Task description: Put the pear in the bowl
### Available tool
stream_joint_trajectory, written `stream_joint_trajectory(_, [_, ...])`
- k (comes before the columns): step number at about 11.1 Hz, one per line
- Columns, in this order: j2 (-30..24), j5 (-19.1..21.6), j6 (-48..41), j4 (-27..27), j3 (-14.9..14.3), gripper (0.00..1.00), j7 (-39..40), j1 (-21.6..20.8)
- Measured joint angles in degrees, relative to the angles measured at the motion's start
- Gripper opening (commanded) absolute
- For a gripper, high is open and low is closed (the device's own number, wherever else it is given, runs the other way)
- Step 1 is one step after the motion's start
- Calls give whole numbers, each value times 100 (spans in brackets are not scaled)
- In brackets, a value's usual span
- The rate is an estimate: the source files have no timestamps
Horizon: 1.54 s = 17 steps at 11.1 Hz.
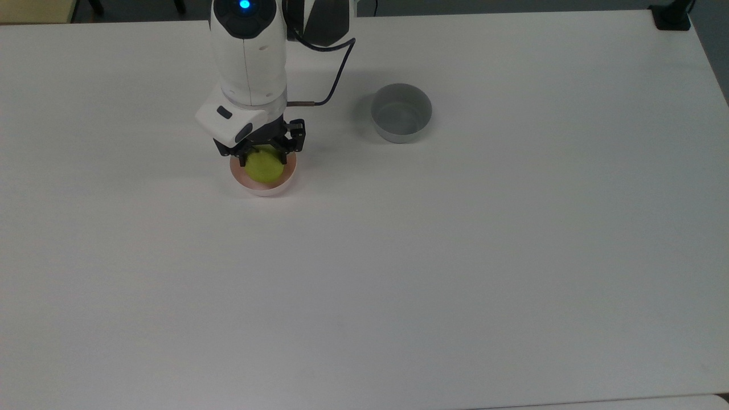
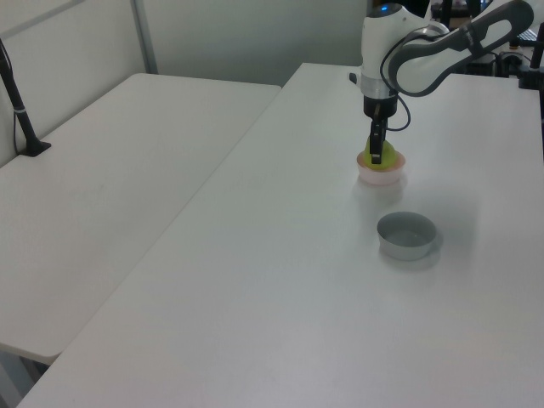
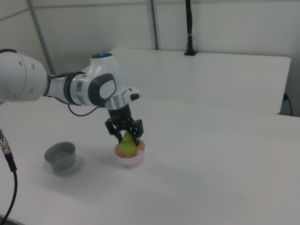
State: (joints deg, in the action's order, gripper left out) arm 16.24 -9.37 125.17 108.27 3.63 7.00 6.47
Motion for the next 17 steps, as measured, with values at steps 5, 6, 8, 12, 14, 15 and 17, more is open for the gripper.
stream_joint_trajectory(5, [155,-204,145,0,2,42,-190,-5])
stream_joint_trajectory(6, [155,-229,145,1,2,52,-190,-5])
stream_joint_trajectory(8, [155,-245,142,1,2,87,-190,-4])
stream_joint_trajectory(12, [147,-246,86,-8,1,100,-234,9])
stream_joint_trajectory(14, [91,-246,-13,-32,1,100,-268,14])
stream_joint_trajectory(15, [36,-246,-129,-95,1,100,-284,15])
stream_joint_trajectory(17, [-184,-246,-520,-353,1,100,-301,18])
